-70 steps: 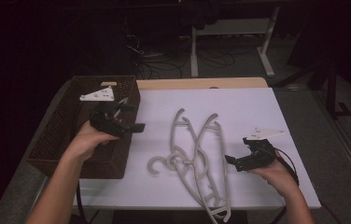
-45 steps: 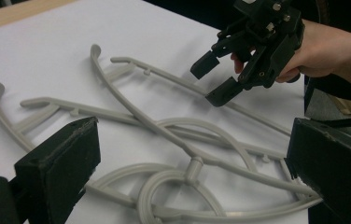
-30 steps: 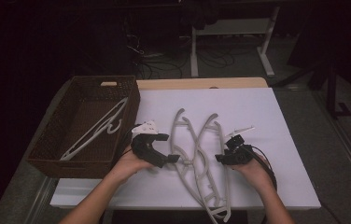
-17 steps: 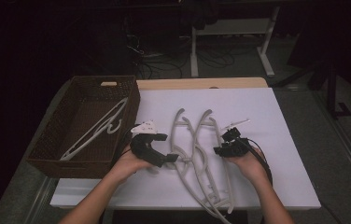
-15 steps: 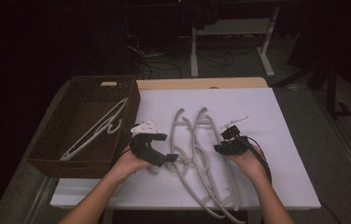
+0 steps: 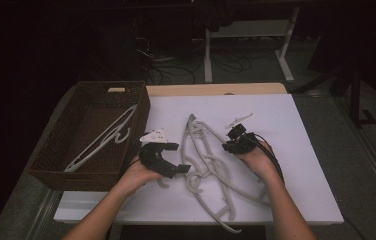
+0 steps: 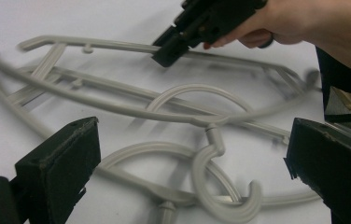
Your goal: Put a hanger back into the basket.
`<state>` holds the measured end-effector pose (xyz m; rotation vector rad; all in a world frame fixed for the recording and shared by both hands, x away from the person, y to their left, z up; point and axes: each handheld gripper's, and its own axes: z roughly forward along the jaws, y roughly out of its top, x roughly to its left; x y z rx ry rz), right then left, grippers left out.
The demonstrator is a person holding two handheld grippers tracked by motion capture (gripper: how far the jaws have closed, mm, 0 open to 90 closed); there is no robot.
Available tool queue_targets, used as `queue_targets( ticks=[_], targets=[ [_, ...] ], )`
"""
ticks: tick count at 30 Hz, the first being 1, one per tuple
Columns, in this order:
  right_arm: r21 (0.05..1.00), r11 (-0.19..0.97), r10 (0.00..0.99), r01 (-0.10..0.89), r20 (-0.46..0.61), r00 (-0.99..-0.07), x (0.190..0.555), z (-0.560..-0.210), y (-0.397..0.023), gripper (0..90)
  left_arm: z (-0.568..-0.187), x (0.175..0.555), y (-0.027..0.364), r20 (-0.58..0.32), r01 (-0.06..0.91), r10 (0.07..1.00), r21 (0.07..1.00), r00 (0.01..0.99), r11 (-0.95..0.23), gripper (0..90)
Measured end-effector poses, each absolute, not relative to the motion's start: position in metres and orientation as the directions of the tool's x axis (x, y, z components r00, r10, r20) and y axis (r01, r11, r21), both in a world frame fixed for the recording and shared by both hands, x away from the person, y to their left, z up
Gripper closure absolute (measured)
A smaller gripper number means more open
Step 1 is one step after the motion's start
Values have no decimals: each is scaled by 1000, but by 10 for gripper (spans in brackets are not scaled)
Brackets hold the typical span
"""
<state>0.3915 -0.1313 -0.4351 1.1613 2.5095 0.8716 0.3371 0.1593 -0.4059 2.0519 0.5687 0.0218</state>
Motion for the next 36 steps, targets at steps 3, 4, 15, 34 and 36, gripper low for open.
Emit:
queue_targets(
  ticks=[3,4,15,34,36],
  targets=[
    [609,542,720,580,20,-694,401,-435,-125,797,-407,337,159,-210,384,401,819,892,-426,26],
    [605,548,715,577,19,-699,403,-435,-123,797,-407,337,159,-210,384,399,819,893,-427,26],
    [679,460,734,572,72,-675,390,-417,-141,590,-407,338,158,-210,385,397,814,894,-435,26],
    [623,510,665,593,152,-731,304,-433,-151,534,-408,338,159,-210,387,399,812,893,-437,26],
    [612,523,663,594,146,-734,297,-436,-152,543,-408,338,159,-212,388,399,812,892,-436,26]
  ],
)
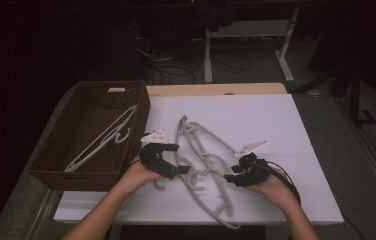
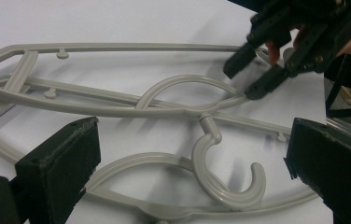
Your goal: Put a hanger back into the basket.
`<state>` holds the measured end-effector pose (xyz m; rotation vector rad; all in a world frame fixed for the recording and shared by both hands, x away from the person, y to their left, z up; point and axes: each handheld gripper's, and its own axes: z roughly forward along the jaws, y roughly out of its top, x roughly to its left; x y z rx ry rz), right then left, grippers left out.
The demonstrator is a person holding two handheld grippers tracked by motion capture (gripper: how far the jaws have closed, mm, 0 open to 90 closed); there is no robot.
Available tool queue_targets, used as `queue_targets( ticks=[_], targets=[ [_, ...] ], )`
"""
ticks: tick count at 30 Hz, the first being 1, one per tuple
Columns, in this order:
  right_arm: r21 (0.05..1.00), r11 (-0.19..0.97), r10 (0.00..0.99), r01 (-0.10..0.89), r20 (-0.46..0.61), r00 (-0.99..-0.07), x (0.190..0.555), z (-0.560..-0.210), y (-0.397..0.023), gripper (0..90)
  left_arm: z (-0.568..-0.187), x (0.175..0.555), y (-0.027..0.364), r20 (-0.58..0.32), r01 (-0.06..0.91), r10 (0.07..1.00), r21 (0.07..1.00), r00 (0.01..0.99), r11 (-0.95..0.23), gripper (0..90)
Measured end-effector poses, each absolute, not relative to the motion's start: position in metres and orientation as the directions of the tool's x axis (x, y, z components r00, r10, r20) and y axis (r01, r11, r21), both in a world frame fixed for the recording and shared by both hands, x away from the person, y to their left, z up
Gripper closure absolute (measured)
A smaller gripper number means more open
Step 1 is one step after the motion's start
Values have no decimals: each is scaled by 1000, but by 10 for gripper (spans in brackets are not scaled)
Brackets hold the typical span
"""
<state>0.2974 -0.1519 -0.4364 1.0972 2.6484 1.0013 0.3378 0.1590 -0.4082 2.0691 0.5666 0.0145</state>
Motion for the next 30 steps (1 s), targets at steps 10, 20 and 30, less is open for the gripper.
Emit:
queue_targets(
  ticks=[10,20,30],
  targets=[
    [588,596,621,547,95,-778,286,-443,-153,773,-409,338,159,-211,390,400,808,892,-442,26],
    [575,612,610,543,93,-787,287,-442,-189,745,-410,339,159,-212,391,400,806,892,-445,26],
    [648,537,641,540,102,-761,287,-421,-203,638,-410,339,159,-213,394,403,805,890,-444,27]
  ],
)
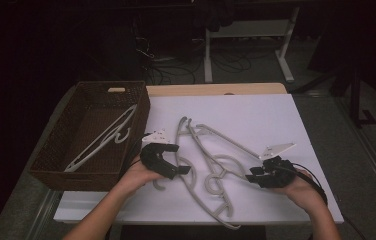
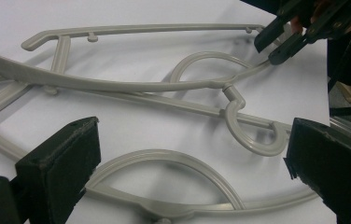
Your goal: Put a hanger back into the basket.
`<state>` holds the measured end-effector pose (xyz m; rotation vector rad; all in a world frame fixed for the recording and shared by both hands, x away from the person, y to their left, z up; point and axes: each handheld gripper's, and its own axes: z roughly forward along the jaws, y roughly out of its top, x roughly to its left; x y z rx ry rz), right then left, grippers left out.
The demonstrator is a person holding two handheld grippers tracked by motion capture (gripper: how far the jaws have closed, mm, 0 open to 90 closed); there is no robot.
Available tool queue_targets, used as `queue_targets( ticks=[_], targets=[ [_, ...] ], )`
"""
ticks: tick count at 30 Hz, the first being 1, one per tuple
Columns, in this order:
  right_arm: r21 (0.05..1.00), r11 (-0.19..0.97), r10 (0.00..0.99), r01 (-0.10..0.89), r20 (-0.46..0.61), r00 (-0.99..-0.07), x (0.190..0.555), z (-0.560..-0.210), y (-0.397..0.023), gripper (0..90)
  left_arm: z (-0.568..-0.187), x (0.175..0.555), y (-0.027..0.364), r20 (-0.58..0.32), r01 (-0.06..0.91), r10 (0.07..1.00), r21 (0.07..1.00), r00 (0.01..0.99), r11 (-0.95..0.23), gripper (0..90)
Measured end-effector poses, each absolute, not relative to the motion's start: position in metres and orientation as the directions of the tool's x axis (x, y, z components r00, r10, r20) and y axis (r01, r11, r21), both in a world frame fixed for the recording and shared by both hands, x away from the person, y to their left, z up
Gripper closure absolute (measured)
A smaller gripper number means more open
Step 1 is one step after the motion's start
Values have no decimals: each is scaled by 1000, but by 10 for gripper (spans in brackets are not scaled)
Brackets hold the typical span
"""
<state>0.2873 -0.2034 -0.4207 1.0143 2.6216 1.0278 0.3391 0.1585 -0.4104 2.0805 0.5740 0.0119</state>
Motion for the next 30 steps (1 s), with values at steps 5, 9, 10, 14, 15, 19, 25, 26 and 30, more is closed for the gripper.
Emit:
queue_targets(
  ticks=[5,9,10,14,15,19,25,26,30],
  targets=[
    [673,505,636,541,134,-760,306,-417,-171,616,-410,339,159,-212,394,405,805,890,-444,33],
    [664,514,639,543,126,-759,324,-421,-143,616,-410,339,159,-212,392,402,806,891,-444,33],
    [660,514,643,548,126,-756,328,-422,-138,616,-410,339,159,-212,393,402,806,890,-443,33],
    [622,528,656,579,134,-742,343,-433,-121,639,-410,339,159,-213,392,402,807,891,-441,33],
    [612,533,656,584,137,-742,345,-436,-117,662,-410,339,159,-213,392,402,807,891,-441,33],
    [566,575,664,590,99,-741,347,-444,-106,774,-410,339,159,-210,391,404,807,891,-443,33],
    [570,608,642,553,57,-765,344,-443,-108,791,-410,339,159,-201,386,406,804,892,-451,34],
    [572,615,634,543,51,-771,343,-442,-108,792,-410,339,159,-199,385,405,805,892,-452,34],
    [590,641,600,491,13,-800,336,-436,-106,798,-408,339,160,-197,382,405,808,893,-449,35]
  ],
)
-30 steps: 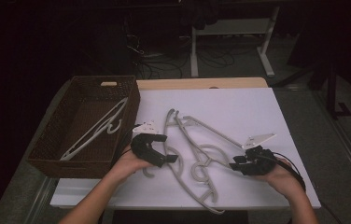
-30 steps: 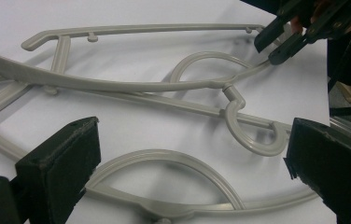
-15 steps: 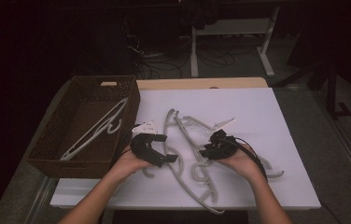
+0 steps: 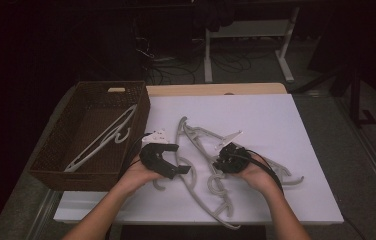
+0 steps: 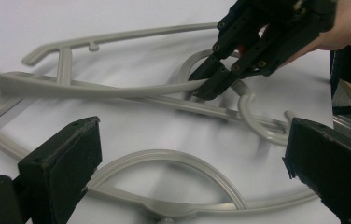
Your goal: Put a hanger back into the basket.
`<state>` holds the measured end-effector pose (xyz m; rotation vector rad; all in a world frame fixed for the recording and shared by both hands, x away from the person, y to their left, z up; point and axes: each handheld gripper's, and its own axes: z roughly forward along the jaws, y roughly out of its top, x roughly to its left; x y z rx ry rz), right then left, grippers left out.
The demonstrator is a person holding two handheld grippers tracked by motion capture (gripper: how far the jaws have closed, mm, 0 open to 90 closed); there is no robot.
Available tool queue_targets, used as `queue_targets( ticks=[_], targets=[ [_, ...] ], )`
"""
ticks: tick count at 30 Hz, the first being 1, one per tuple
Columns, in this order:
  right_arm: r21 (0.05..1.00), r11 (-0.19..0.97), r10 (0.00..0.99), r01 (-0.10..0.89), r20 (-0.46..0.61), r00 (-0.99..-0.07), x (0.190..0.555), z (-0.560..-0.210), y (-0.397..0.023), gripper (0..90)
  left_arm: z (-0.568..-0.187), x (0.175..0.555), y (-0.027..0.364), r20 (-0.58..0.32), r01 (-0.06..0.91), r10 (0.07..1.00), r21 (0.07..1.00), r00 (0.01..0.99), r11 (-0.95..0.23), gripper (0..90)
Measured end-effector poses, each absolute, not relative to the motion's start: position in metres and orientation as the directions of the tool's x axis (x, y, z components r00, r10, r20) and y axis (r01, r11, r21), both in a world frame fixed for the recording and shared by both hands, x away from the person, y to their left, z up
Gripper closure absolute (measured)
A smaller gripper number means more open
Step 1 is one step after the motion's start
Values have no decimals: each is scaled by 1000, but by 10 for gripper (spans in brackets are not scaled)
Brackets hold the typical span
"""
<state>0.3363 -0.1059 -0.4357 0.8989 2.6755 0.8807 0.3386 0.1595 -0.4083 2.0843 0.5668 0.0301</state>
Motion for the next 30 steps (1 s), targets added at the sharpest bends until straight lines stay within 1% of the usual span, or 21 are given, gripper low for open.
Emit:
queue_targets(
  ticks=[4,7,9,14,19,26,30],
  targets=[
    [609,661,564,439,-17,-826,330,-426,-101,806,-402,338,162,-193,375,410,822,891,-429,35],
    [619,675,516,401,-8,-856,324,-423,-97,809,-397,337,164,-173,357,409,828,896,-432,41],
    [614,690,495,384,-12,-869,320,-423,-94,811,-397,336,165,-147,339,409,827,901,-449,50],
    [612,708,454,353,-11,-891,315,-421,-96,813,-399,333,159,-86,282,369,807,925,-518,76],
    [629,706,420,326,-2,-907,312,-415,-95,814,-406,329,148,-54,227,299,780,953,-583,142],
    [626,727,363,283,1,-932,307,-411,-89,814,-413,328,137,41,115,214,736,976,-667,256],
    [623,735,336,266,6,-942,306,-411,-87,815,-416,326,130,68,59,153,713,986,-699,401]
  ],
)
